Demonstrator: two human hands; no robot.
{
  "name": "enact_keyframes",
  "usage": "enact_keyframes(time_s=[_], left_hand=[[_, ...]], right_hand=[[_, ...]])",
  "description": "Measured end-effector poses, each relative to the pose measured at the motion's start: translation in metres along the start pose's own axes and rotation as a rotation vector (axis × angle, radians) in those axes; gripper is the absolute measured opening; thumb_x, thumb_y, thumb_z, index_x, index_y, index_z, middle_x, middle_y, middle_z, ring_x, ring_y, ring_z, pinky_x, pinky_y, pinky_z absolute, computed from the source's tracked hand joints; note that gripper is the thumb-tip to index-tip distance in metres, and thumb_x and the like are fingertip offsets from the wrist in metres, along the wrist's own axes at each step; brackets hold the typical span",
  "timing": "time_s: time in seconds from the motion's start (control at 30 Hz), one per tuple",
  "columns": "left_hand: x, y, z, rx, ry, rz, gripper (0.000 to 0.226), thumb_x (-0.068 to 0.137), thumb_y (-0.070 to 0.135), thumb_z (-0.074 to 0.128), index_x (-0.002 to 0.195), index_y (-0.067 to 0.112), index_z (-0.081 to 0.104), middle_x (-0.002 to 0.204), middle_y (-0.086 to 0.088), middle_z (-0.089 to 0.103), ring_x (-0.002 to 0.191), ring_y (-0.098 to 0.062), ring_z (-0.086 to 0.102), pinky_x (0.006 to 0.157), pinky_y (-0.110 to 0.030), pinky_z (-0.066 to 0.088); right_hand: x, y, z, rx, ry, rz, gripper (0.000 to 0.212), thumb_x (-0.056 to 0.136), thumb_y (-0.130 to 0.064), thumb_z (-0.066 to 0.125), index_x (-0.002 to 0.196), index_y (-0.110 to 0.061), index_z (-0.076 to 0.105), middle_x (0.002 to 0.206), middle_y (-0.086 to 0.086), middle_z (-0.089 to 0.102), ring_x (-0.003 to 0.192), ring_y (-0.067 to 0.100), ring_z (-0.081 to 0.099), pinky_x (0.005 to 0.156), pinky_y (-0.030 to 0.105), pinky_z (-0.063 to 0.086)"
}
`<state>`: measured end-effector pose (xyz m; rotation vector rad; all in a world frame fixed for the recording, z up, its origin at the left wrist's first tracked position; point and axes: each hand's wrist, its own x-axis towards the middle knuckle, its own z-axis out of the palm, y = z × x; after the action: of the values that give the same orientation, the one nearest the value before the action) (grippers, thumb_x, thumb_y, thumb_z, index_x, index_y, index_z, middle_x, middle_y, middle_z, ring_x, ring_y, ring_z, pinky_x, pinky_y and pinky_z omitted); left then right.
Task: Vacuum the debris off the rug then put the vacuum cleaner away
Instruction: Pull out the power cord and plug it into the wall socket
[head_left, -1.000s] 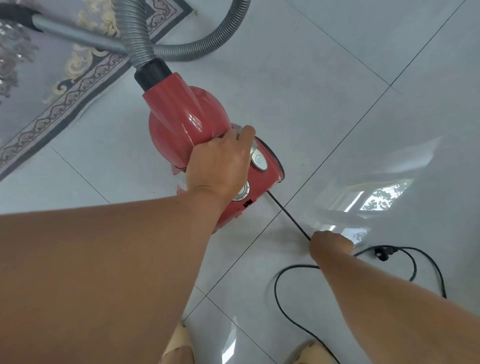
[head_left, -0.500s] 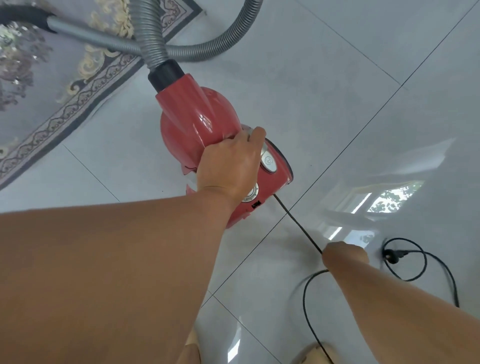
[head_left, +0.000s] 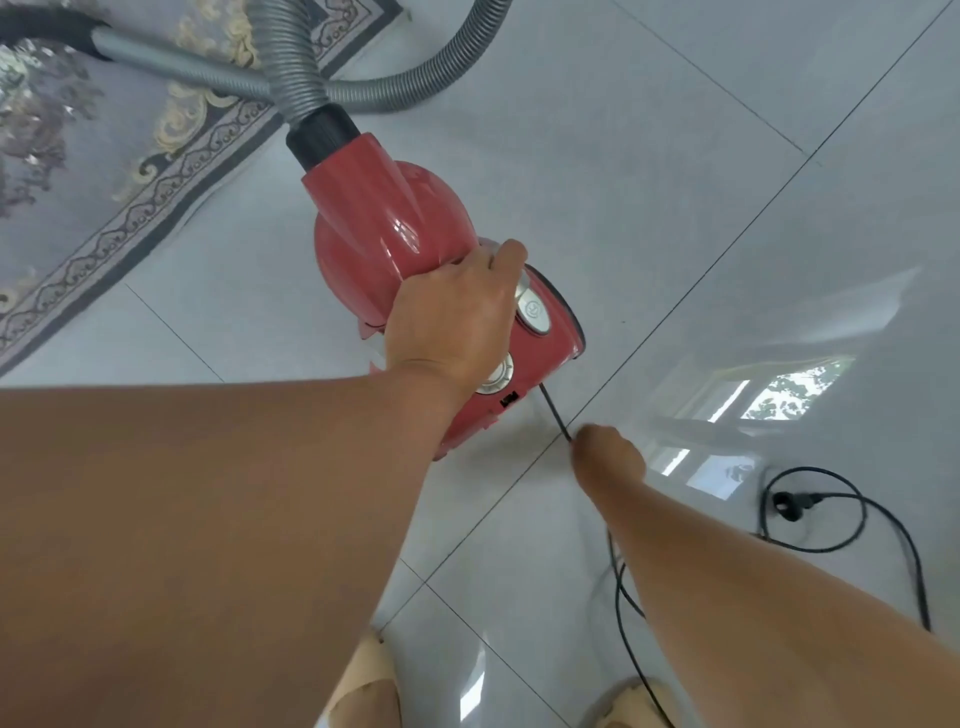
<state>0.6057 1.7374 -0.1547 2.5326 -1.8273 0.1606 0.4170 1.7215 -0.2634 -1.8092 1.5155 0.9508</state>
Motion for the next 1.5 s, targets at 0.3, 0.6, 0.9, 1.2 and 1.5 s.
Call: enact_keyframes(time_s=[0.3,0.6,0.9,1.2,1.5], left_hand=[[-0.002,0.000,-0.004,-0.020,-0.012,0.017,0.028,0.075,0.009,0.074,0.099,0.016,0.063,0.070,0.001,0.061,0.044,-0.025,0.057,0.041,-0.021,0.024],[-0.031,0.049,-0.037,-0.092,-0.226,-0.251,0.082,0.085,0.016,0.060,0.152,0.012,0.014,0.151,-0.017,0.025,0.140,-0.034,0.023,0.119,-0.042,0.014],[-0.090,0.145,-0.078,-0.355,-0.692,-0.210,0.076,0.091,0.011,0.056,0.152,0.013,0.011,0.159,-0.010,0.005,0.143,-0.029,0.024,0.111,-0.038,0.029],[-0.114,0.232,-0.076,-0.429,-1.107,-0.045,0.044,0.099,0.023,0.045,0.142,0.015,0.040,0.140,-0.007,0.046,0.126,-0.021,0.047,0.100,-0.031,0.038],[-0.089,0.292,-0.016,-0.381,-1.176,0.091,0.033,0.097,0.017,0.044,0.129,0.015,0.051,0.127,-0.005,0.056,0.116,-0.022,0.052,0.089,-0.028,0.041]], right_hand=[[-0.032,0.072,-0.006,-0.237,0.053,-0.071,0.036,0.098,-0.011,0.043,0.133,-0.011,0.046,0.129,0.008,0.051,0.117,0.029,0.054,0.090,0.036,0.045],[-0.103,0.047,-0.010,0.228,0.043,-0.178,0.038,0.098,-0.026,0.050,0.135,-0.021,0.046,0.133,0.004,0.050,0.121,0.025,0.051,0.099,0.039,0.042],[-0.157,0.168,-0.010,0.390,-0.018,0.067,0.033,0.099,-0.026,0.047,0.131,-0.020,0.050,0.131,0.002,0.055,0.118,0.022,0.053,0.098,0.036,0.044],[-0.153,0.269,-0.021,0.446,-0.025,0.150,0.042,0.099,-0.025,0.048,0.140,-0.018,0.045,0.139,0.003,0.052,0.125,0.021,0.050,0.099,0.033,0.043],[-0.088,0.292,-0.023,0.396,0.109,0.186,0.046,0.098,-0.026,0.053,0.140,-0.013,0.040,0.140,0.006,0.041,0.127,0.026,0.041,0.098,0.038,0.041]])
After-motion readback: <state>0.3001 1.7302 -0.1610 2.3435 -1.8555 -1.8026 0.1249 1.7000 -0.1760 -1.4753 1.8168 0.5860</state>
